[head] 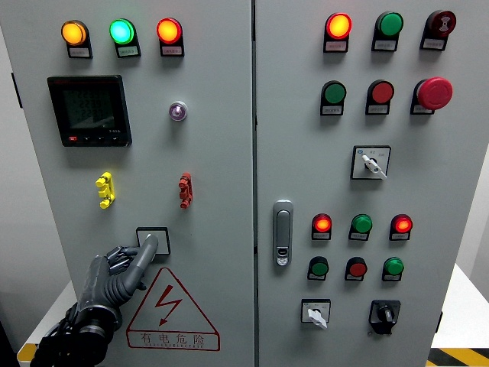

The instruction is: Turn on light switch 1

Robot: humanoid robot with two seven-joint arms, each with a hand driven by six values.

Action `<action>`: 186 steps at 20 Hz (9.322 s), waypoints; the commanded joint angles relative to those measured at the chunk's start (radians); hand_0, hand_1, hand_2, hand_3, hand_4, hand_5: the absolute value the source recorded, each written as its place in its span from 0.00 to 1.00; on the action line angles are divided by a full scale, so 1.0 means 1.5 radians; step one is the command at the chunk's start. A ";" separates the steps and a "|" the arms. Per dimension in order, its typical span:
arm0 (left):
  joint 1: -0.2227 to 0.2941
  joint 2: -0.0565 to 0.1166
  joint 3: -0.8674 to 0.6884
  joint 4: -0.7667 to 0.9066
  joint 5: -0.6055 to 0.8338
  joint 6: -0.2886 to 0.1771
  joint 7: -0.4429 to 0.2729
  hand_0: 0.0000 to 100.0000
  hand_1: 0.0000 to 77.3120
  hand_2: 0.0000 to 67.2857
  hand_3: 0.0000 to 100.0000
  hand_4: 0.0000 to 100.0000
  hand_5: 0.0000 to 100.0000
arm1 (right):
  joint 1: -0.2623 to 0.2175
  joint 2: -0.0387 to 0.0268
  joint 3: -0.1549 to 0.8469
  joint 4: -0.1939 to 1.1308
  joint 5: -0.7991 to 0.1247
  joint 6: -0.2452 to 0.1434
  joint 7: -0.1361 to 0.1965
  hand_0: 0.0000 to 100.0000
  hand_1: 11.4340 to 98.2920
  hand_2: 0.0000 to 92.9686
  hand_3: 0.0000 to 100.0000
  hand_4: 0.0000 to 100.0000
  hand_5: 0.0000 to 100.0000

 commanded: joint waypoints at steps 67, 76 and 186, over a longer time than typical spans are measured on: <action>-0.007 0.003 0.004 0.008 -0.003 0.000 0.012 1.00 0.69 0.78 0.96 1.00 0.74 | 0.000 0.0000 0.000 0.000 0.000 0.000 -0.001 0.00 0.13 0.00 0.11 0.23 0.15; -0.011 0.003 0.004 0.010 -0.003 0.000 0.012 1.00 0.75 0.75 0.96 1.00 0.74 | 0.000 0.0000 0.000 0.000 0.000 0.000 0.000 0.00 0.13 0.00 0.11 0.23 0.15; 0.308 0.199 0.680 0.843 -0.794 -0.466 -0.433 0.00 0.20 0.39 0.38 0.57 0.46 | 0.000 0.0000 0.000 0.000 0.000 0.000 0.000 0.00 0.13 0.00 0.11 0.23 0.15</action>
